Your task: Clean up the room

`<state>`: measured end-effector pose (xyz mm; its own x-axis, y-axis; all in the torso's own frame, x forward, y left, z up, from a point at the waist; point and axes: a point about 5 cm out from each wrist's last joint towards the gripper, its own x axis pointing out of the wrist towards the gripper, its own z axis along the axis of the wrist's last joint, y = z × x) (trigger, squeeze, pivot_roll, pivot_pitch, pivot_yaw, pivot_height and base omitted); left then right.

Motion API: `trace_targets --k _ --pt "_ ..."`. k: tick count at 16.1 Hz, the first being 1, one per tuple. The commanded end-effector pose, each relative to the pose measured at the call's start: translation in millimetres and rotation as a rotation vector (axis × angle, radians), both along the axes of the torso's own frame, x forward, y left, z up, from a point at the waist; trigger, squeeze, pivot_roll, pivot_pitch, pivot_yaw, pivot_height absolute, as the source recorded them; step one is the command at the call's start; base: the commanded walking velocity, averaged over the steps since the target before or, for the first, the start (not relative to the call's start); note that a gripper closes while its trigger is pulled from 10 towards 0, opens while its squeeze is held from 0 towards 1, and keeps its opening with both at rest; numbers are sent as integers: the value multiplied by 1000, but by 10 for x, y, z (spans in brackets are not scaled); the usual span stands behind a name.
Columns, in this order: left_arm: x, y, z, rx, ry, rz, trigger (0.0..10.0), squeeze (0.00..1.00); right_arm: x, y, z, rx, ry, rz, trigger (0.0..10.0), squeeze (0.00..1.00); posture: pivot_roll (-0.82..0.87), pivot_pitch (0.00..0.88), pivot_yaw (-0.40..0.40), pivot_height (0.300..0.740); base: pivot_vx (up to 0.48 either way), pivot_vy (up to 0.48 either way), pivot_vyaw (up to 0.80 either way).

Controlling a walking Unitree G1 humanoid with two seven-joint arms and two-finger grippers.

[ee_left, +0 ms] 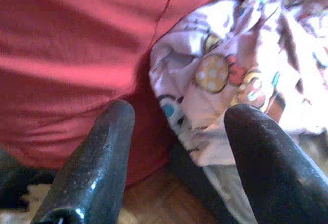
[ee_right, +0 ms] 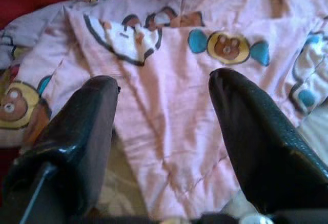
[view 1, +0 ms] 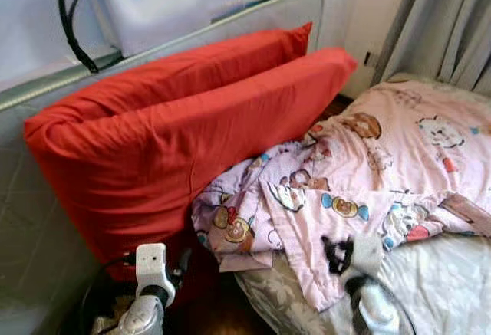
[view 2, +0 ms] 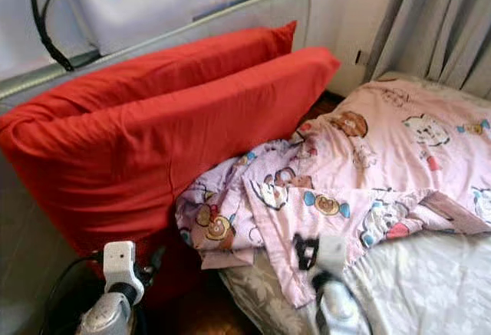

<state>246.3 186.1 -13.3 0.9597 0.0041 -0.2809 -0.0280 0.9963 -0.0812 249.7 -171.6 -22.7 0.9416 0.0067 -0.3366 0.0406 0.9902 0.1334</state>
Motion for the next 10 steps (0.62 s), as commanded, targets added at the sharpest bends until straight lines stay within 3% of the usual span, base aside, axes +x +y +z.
trace_targets --k 1,8,10 --pt "17 -3 50 -6 -38 3 10000 0 75 9 93 -1 -59 -1 10000 0 -23 0 11 740 0 0 0" --pt "112 -78 147 -4 -63 -14 10000 0 107 32 157 11 -98 -11 10000 0 -28 0 8 740 0 0 0" --pt "139 -95 169 7 -65 -29 10000 0 126 18 180 8 -104 -18 10000 0 -29 0 7 740 0 480 0"
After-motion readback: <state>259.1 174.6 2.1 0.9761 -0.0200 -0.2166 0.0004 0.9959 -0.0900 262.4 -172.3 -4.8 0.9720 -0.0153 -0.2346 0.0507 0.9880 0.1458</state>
